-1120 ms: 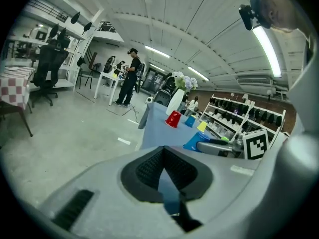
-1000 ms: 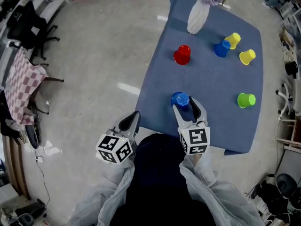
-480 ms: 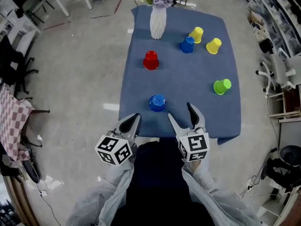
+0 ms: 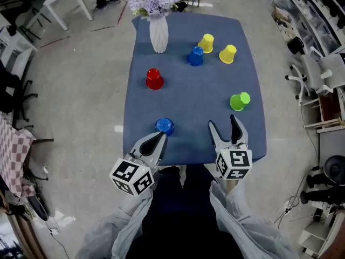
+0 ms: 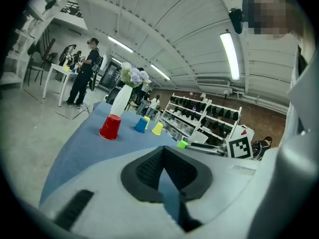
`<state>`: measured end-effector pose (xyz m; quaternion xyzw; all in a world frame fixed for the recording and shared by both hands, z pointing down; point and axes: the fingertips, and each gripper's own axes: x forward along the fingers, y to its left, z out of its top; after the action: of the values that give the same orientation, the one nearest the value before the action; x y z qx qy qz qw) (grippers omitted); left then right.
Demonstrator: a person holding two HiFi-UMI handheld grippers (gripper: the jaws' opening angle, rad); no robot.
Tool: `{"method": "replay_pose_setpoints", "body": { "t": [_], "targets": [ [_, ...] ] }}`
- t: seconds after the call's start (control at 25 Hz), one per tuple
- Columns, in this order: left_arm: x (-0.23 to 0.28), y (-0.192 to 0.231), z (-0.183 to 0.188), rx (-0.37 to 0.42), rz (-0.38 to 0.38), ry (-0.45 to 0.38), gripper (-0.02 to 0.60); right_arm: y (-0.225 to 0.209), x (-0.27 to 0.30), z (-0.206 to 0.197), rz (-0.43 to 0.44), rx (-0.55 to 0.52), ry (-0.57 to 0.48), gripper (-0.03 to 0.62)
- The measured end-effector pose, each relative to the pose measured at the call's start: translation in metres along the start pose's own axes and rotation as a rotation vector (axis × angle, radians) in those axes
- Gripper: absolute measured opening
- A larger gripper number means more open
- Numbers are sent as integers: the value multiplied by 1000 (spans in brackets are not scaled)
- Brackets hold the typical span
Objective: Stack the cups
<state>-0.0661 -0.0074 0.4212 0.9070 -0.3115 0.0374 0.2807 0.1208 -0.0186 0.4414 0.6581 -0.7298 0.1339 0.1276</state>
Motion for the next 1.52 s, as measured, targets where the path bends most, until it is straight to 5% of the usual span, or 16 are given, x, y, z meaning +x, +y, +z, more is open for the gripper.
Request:
{"method": "replay_pose_setpoints", "body": {
  "t": [0.44,0.72,1.08,1.52],
  "targets": [
    [80,-41,-3,9,11,18,-2,-111,15,-4,-76,58,37,328],
    [116,-47,-18,-13,89,41,-2,-149,40,-20,-28,68,80,328],
    [124,-44,-34,-76,222,34,-2,-151,71,-28,112,43,121,297],
    [112,-53,-53,-95,293,-19,-2,-150,69,-26,160,0,84,252]
  ]
}}
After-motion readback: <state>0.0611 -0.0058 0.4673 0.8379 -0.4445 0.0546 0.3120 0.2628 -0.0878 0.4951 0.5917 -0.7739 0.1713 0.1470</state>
